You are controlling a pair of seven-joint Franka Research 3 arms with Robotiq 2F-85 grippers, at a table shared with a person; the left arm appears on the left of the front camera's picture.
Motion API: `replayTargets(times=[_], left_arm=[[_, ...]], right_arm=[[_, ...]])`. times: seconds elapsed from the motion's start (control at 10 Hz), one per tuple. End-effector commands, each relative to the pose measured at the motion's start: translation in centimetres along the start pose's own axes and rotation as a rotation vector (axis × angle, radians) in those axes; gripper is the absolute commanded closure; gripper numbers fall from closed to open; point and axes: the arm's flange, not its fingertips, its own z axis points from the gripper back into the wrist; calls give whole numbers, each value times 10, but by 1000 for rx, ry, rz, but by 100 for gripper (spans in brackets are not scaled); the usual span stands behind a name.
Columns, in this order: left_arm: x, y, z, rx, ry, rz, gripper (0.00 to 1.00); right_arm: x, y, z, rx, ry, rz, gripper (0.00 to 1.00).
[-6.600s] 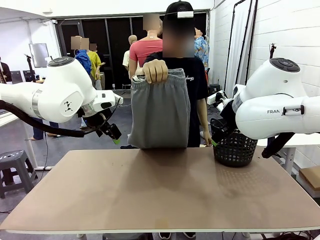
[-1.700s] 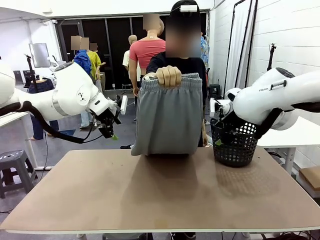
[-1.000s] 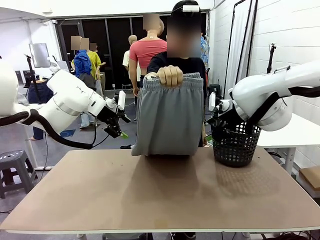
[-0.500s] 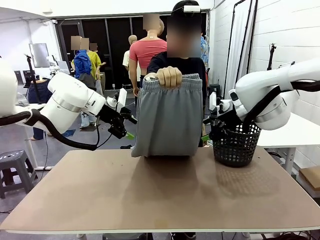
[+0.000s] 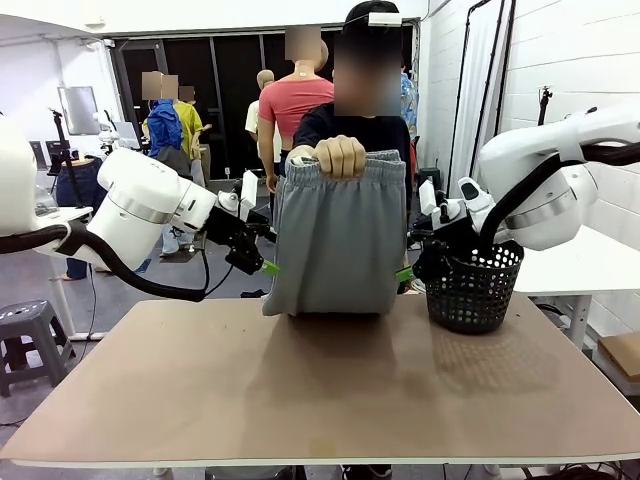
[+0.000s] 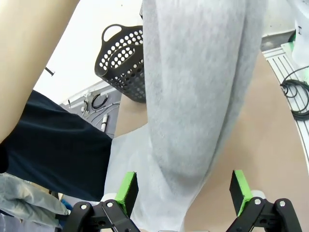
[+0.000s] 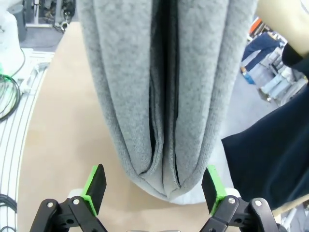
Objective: Fold the training pants.
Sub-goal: Grab both ends of the Training pants handed by a person.
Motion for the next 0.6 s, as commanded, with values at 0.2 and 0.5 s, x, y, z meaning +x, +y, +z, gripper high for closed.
replayTargets(times=[0.2,0.5], left_arm=[[15,-25,4,36,-96,20,0],[22,-28,4,71,-196,75,0]], right_arm=[[0,-2,-9,-6,-52,19,0],[13,1,-8,4,-131,43,0]])
